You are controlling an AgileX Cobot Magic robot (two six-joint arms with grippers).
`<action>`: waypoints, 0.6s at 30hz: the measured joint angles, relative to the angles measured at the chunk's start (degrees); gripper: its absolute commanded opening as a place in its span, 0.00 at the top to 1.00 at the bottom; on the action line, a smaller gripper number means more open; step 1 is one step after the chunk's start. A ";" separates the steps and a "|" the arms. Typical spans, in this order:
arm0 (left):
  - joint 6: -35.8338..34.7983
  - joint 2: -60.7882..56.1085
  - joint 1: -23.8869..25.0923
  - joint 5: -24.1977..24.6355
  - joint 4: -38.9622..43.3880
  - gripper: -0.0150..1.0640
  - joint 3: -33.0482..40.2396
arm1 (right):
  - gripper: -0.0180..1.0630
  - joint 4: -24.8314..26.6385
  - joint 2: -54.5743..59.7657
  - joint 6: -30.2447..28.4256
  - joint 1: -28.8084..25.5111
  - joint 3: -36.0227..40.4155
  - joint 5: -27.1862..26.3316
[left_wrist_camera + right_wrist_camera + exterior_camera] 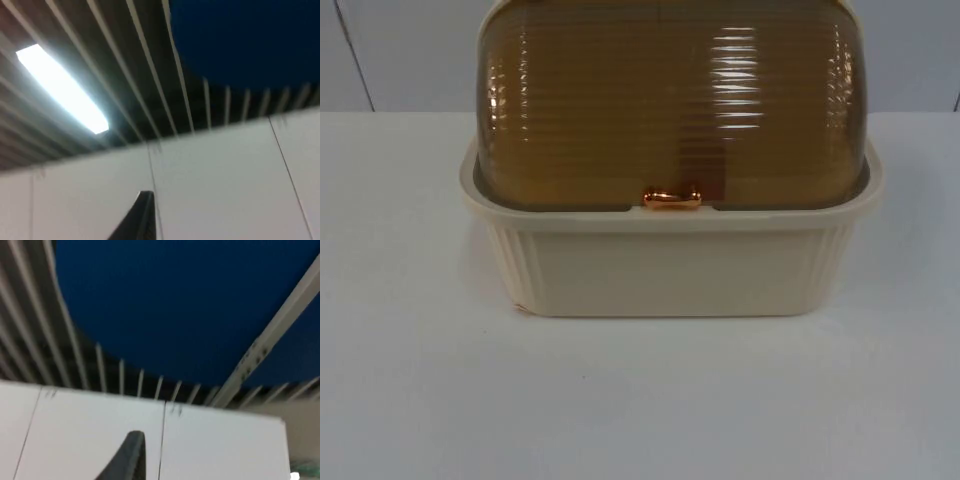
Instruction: Open the box lid with the left hand, place the block into the box with the right hand, then close the box lid with the left hand.
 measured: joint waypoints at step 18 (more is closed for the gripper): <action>0.41 -1.52 -0.39 19.38 0.21 0.02 -1.12 | 0.01 -10.01 0.00 11.53 6.71 -3.13 35.40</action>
